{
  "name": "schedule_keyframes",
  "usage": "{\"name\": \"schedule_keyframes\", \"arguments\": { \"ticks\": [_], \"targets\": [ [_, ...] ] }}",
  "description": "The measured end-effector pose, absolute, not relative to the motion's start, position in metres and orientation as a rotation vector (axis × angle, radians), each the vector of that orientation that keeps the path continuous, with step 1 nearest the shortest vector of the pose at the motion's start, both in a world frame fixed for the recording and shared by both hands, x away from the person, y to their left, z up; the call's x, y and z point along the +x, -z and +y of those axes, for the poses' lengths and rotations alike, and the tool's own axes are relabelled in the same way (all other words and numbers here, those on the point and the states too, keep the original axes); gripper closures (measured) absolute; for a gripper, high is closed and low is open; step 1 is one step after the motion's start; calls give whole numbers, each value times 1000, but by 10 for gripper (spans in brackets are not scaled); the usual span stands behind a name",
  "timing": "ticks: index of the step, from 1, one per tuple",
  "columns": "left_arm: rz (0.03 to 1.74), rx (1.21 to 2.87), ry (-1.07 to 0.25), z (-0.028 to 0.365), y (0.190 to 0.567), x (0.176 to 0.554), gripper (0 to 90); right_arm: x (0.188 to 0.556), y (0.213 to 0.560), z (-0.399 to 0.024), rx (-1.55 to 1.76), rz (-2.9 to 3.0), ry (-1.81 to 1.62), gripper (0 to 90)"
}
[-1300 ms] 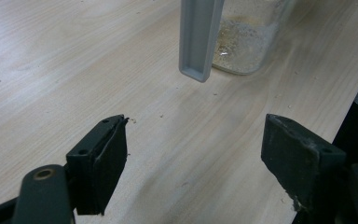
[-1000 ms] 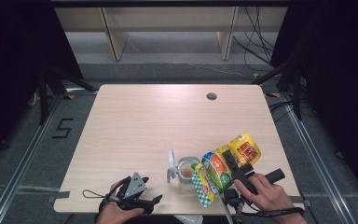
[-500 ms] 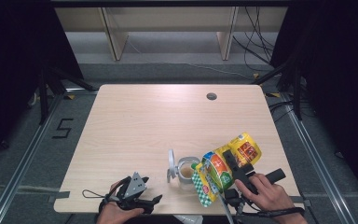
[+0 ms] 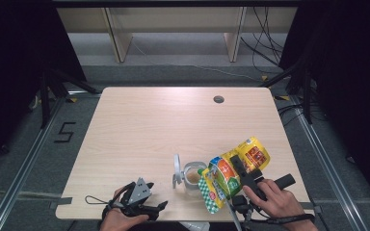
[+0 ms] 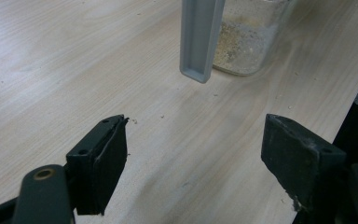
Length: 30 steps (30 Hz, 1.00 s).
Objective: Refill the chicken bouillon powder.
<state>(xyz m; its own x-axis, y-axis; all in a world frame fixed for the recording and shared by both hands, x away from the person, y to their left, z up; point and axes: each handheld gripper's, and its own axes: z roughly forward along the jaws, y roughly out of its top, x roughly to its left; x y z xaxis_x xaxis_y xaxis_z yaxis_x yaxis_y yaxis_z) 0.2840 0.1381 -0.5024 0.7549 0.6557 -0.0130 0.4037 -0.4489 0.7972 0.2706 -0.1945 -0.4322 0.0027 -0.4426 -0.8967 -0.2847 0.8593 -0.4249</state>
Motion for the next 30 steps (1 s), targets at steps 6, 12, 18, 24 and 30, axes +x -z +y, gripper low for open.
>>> {"name": "schedule_keyframes", "arguments": {
  "ticks": [6,12,18,24,30],
  "targets": [
    [784,2112,-382,139,502,284,223,270,432,-195,-575,1596,134,504],
    [789,2103,-379,138,502,284,223,270,432,-195,-575,1596,135,504],
    [788,2109,-379,139,502,284,223,270,431,-195,-613,1586,153,505],
    [783,2111,-382,139,502,284,223,269,433,-196,-565,1601,130,505],
    [788,2110,-380,139,502,284,223,270,432,-196,-584,1593,137,505]
  ]
}}
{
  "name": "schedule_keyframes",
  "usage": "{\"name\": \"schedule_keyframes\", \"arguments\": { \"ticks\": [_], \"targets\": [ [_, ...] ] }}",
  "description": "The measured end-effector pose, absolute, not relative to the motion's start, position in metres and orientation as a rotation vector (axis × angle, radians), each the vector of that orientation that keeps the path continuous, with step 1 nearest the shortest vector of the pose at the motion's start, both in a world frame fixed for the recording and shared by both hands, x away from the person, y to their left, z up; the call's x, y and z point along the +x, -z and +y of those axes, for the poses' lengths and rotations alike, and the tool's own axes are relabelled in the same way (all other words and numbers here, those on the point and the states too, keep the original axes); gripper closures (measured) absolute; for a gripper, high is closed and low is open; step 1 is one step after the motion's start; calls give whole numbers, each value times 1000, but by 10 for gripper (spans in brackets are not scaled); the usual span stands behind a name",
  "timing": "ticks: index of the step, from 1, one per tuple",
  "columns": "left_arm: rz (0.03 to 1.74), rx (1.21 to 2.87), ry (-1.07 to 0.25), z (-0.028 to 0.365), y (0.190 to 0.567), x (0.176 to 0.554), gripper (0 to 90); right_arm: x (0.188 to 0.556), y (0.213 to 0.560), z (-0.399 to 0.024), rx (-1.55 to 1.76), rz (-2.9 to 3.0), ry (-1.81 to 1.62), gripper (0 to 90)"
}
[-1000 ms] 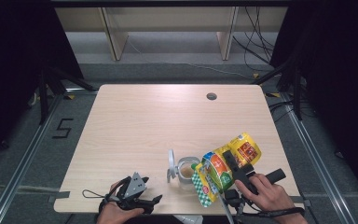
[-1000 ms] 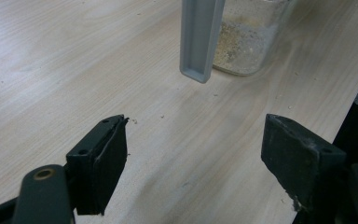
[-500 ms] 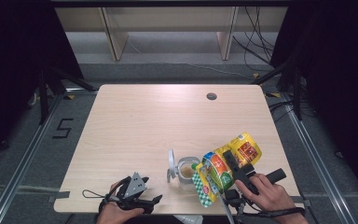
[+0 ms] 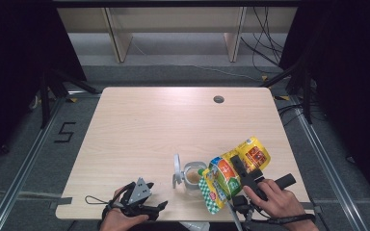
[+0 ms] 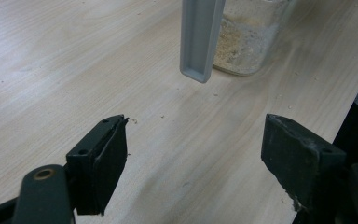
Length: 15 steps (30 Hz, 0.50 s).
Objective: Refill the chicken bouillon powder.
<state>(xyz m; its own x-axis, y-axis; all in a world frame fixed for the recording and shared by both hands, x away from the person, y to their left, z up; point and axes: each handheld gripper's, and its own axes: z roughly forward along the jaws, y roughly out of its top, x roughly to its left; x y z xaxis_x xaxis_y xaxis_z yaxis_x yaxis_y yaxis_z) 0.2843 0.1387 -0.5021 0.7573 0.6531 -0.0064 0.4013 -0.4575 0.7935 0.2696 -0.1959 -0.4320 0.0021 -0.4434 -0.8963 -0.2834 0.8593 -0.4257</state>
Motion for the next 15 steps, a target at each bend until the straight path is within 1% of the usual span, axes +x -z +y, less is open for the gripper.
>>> {"name": "schedule_keyframes", "arguments": {
  "ticks": [3,4,8,10,13,15],
  "targets": [
    [790,2102,-378,138,502,284,223,270,432,-196,-584,1594,138,504],
    [776,2125,-391,140,501,285,223,270,431,-196,-597,1590,139,505],
    [790,2102,-378,138,502,284,223,271,430,-195,-621,1578,145,505],
    [776,2126,-393,140,501,285,223,270,430,-196,-625,1572,147,505],
    [793,2100,-378,138,502,284,224,269,431,-196,-593,1576,151,507],
    [777,2125,-393,140,501,285,223,269,430,-196,-614,1574,150,507]
  ]
}}
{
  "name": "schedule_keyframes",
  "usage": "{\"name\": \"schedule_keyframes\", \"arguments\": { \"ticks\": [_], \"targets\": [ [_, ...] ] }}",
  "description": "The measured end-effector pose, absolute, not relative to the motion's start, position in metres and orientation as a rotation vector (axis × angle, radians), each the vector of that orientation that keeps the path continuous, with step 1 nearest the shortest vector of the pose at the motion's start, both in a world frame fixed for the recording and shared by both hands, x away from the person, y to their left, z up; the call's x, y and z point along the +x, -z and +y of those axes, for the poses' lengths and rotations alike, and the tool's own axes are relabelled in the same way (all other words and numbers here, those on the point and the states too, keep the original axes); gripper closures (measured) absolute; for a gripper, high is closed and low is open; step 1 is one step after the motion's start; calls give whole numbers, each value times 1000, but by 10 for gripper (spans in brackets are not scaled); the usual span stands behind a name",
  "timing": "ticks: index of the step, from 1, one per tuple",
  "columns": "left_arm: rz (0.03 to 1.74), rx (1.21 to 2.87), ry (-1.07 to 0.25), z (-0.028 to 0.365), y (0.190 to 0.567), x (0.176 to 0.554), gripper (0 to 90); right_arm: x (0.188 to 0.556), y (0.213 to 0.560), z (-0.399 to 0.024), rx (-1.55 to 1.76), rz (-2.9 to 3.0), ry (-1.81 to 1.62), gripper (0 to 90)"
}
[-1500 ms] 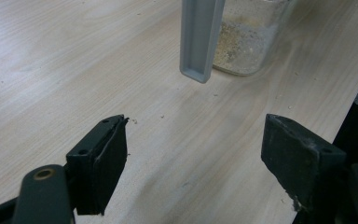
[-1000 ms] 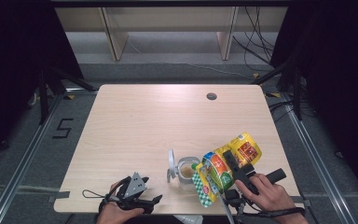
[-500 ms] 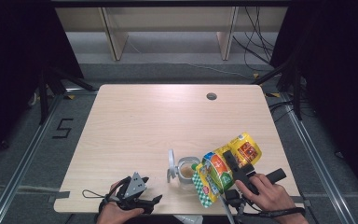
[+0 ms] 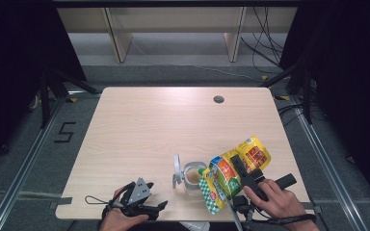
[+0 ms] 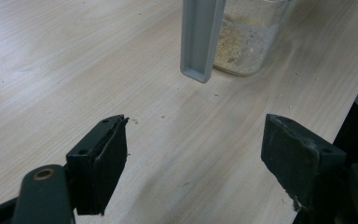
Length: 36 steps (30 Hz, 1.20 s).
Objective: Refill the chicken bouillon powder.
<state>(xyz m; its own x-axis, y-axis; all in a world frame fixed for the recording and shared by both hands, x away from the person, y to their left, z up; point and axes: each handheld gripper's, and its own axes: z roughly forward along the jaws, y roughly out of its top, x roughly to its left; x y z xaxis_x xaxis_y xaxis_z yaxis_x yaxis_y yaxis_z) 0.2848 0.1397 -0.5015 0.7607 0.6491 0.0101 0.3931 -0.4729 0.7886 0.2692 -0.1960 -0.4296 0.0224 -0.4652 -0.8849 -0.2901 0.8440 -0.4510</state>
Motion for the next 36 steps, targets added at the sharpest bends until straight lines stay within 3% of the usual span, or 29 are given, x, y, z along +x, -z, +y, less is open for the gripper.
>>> {"name": "schedule_keyframes", "arguments": {
  "ticks": [36],
  "targets": [
    [785,2112,-381,139,502,284,223,265,429,-195,-622,1576,178,551]
  ]
}}
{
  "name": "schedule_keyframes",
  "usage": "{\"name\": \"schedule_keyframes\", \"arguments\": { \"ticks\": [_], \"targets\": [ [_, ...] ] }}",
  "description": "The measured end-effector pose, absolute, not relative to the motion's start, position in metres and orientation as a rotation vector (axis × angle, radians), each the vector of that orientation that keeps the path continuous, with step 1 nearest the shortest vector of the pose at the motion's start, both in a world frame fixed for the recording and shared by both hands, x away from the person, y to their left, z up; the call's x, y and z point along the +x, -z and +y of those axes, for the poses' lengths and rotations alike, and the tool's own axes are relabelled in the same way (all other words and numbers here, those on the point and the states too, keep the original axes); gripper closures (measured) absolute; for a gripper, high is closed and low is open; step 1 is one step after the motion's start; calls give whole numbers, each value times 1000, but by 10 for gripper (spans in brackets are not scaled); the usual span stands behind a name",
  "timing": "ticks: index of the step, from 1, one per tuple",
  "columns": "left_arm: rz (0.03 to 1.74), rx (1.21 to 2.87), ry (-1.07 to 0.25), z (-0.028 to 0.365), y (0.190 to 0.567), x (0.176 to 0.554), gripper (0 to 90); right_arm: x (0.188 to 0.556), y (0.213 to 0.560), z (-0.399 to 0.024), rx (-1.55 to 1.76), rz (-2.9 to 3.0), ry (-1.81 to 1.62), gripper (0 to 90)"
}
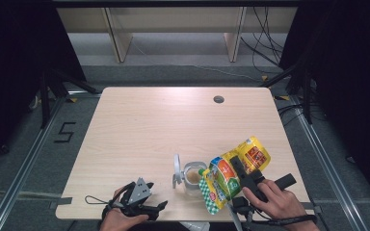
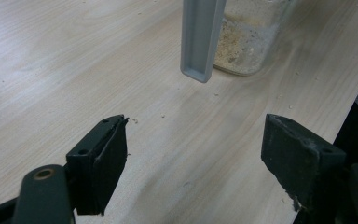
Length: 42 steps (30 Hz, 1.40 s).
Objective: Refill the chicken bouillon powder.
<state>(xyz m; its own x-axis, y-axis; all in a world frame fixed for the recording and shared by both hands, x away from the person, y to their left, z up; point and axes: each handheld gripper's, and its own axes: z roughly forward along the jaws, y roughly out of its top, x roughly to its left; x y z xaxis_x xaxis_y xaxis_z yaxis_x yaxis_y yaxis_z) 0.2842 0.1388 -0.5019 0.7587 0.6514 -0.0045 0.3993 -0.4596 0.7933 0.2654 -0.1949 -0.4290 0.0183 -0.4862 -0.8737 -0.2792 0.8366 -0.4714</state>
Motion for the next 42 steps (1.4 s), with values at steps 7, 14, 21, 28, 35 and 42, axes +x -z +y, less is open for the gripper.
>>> {"name": "schedule_keyframes", "arguments": {
  "ticks": [7,14,21,28,35,42],
  "targets": [
    [786,2111,-380,139,502,284,223,267,429,-195,-633,1580,164,567],
    [787,2112,-381,139,502,284,223,268,427,-196,-644,1583,171,574],
    [775,2127,-393,140,501,285,223,268,428,-197,-617,1604,155,579],
    [784,2113,-382,139,502,284,223,269,427,-198,-628,1595,148,581],
    [783,2114,-388,139,502,284,223,270,430,-201,-569,1612,91,583],
    [785,2108,-384,139,502,284,223,269,430,-201,-565,1620,89,584]
  ]
}}
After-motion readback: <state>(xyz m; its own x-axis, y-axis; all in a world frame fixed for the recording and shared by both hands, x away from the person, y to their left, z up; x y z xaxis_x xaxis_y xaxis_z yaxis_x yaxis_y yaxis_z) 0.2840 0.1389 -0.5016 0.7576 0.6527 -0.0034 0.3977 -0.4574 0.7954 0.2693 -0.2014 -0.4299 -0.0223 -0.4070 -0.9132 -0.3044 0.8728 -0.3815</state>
